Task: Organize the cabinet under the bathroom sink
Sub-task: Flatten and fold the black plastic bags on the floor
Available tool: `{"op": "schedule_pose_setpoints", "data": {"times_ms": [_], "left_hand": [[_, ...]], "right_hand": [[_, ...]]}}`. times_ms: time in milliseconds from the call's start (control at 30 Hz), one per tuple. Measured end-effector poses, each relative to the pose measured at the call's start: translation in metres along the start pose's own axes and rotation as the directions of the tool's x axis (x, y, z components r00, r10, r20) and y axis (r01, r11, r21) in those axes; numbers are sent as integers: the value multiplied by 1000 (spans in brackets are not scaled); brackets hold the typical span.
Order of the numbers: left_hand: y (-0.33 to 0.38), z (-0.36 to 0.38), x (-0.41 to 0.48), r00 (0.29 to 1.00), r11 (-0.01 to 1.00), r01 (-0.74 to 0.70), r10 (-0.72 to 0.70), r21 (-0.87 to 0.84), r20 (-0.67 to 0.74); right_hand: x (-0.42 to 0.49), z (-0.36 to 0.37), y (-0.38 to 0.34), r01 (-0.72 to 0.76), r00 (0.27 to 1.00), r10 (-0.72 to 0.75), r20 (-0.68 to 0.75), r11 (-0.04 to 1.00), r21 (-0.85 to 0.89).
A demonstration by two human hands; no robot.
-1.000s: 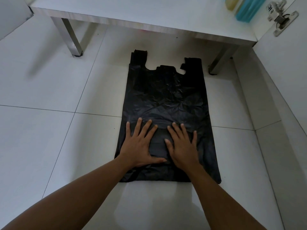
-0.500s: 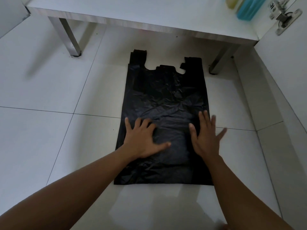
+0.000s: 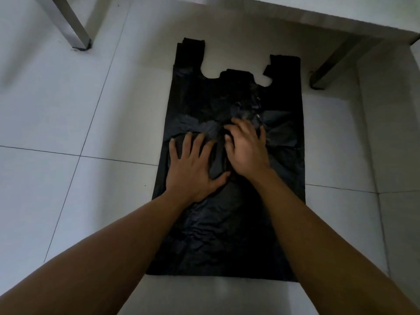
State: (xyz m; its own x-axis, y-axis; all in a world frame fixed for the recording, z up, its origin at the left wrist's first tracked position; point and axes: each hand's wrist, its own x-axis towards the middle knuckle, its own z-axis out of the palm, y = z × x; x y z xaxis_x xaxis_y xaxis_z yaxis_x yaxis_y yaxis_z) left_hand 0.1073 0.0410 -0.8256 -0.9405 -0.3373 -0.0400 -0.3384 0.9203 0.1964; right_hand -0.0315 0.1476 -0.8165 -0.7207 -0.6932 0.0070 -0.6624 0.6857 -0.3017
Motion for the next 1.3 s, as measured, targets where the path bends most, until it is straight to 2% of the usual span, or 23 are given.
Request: {"op": "schedule_pose_setpoints", "data": {"times_ms": [67, 167, 333, 433, 500, 533, 567, 633, 700, 733, 767, 800, 900, 967, 1067, 1133, 1200, 1300], "left_hand": [[1, -2, 2, 1000, 1000, 8, -8, 20, 30], [2, -5, 5, 998, 999, 21, -23, 26, 56], [3, -11, 9, 990, 999, 49, -49, 4, 129], [3, -15, 11, 986, 998, 60, -56, -18, 155], [3, -16, 11, 984, 997, 66, -61, -26, 167], [3, -17, 12, 983, 997, 68, -63, -28, 171], [3, -17, 12, 983, 997, 70, -63, -33, 172], [3, -16, 12, 983, 997, 70, -62, -43, 170], [4, -16, 12, 983, 997, 69, -61, -41, 174], [4, -17, 12, 983, 997, 72, -63, -41, 175], [4, -18, 13, 983, 996, 75, -66, -47, 172], [4, -18, 13, 983, 995, 79, -69, -55, 170], [4, -19, 14, 985, 993, 88, -76, -76, 152], [4, -20, 14, 986, 993, 87, -74, -84, 149], [3, -20, 14, 984, 993, 83, -68, -89, 162], [4, -20, 15, 982, 993, 83, -68, -80, 176], [3, -20, 15, 982, 994, 81, -67, -75, 179], [3, -19, 15, 980, 995, 80, -67, -63, 185]], "right_hand": [[25, 0, 6, -46, 999, 46, 8, 999, -7], [69, -2, 21, -83, 991, 90, 103, 994, -65], [129, -16, 55, -42, 974, 85, 212, 979, -201], [151, -27, 67, -69, 973, 116, 199, 970, -233], [155, -31, 55, 26, 989, -2, 149, 987, -159], [154, -31, 43, 159, 980, -143, 137, 981, -115], [150, -28, 30, 327, 938, -313, 150, 942, -77], [139, -12, 3, 638, 751, -611, 250, 769, -39], [135, 4, -12, 795, 572, -723, 387, 605, -46], [140, 9, -16, 822, 532, -727, 434, 566, -61], [150, 10, -17, 822, 533, -713, 456, 564, -80], [163, 10, -16, 798, 566, -684, 460, 596, -96], [213, 2, -8, 616, 748, -518, 414, 775, -144], [244, -4, 2, 486, 833, -386, 395, 853, -190], [264, -13, 5, 383, 877, -321, 358, 917, -115], [261, -16, -4, 361, 909, -340, 243, 932, -46], [254, -16, -17, 391, 913, -379, 153, 918, -64], [241, -10, -27, 447, 887, -431, 164, 891, -77]]}}
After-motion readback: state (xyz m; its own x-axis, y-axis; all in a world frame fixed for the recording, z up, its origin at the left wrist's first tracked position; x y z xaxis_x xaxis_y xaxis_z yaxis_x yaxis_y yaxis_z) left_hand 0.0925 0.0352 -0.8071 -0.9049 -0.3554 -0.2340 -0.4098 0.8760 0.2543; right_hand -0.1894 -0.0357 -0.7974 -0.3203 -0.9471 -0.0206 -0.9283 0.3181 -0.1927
